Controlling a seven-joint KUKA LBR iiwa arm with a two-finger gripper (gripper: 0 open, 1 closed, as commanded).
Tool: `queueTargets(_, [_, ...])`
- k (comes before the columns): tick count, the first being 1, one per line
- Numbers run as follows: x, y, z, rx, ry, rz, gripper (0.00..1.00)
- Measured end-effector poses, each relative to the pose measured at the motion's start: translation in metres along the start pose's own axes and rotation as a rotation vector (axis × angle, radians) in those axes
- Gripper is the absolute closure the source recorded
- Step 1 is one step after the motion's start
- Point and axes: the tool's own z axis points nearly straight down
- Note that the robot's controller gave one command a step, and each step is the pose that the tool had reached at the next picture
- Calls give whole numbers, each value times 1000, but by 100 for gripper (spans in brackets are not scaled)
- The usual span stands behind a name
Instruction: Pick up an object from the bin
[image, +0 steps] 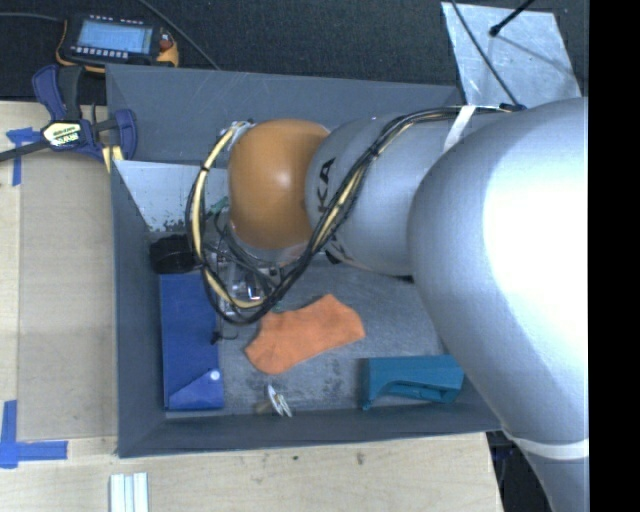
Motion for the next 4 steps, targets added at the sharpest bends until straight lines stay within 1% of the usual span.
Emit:
queueTargets(1, [42, -4, 13, -11, -32, 26, 0])
queueTargets(2, [59, -20, 4, -10, -57, 51, 0])
queueTargets(3, [10, -76, -4, 0, 6, 12, 100])
queueTargets(4, [10, -76, -4, 0, 6, 13, 0])
